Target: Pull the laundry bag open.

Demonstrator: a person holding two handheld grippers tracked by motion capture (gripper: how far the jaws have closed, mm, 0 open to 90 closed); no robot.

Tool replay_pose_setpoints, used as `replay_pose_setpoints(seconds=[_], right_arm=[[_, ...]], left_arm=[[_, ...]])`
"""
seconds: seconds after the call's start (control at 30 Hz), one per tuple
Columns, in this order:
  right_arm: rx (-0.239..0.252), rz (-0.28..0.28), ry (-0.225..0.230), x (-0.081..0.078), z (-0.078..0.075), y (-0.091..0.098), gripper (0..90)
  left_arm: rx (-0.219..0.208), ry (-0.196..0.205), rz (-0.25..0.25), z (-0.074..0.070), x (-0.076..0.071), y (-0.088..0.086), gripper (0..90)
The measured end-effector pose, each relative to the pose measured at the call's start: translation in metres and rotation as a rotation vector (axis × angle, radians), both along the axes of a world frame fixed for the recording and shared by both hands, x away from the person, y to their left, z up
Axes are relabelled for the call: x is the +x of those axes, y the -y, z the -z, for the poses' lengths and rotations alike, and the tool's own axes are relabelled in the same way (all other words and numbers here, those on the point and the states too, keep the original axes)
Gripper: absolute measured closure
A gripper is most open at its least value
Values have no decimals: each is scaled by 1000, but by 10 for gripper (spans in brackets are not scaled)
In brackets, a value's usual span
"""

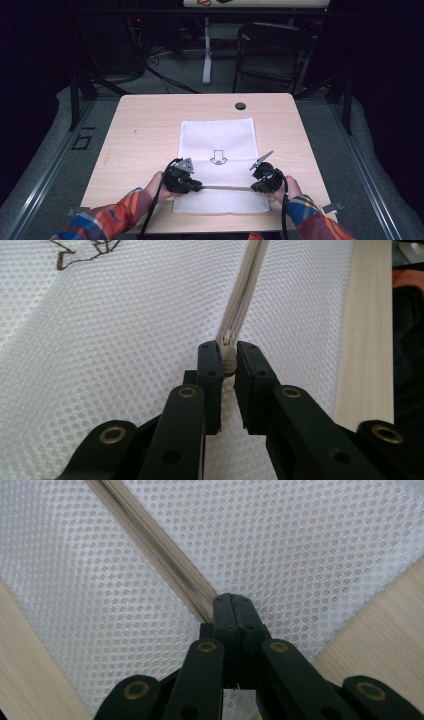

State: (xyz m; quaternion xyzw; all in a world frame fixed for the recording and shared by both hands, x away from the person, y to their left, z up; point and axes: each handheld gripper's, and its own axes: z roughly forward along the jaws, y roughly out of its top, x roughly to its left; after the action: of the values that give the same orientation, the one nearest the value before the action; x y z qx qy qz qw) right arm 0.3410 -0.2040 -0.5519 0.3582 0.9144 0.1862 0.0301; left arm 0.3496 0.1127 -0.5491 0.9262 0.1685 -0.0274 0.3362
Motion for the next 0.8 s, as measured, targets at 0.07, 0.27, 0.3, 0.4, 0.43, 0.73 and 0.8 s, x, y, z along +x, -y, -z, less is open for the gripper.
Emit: replay_pose_setpoints(seconds=[0.07, 0.27, 0.3, 0.4, 0.43, 0.73, 0.8], right_arm=[[1, 1, 1, 0, 0, 0, 900], [0, 2, 1, 0, 0, 0, 900], [1, 2, 0, 0, 0, 0, 900], [1, 1, 0, 0, 0, 0, 900], [1, 2, 0, 0, 0, 0, 900], [1, 3, 0, 0, 0, 0, 900], [1, 3, -1, 0, 0, 0, 900]], left_arm=[[-5, 0, -10, 0, -1, -2, 816], [-2, 0, -5, -1, -1, -4, 815], [-9, -4, -12, -1, -1, -6, 816], [-10, -7, -15, -1, -1, -9, 816], [-3, 0, -17, -1, -2, -9, 815], [-2, 3, -38, -2, -2, -19, 815], [-7, -2, -30, -3, -2, -21, 815]])
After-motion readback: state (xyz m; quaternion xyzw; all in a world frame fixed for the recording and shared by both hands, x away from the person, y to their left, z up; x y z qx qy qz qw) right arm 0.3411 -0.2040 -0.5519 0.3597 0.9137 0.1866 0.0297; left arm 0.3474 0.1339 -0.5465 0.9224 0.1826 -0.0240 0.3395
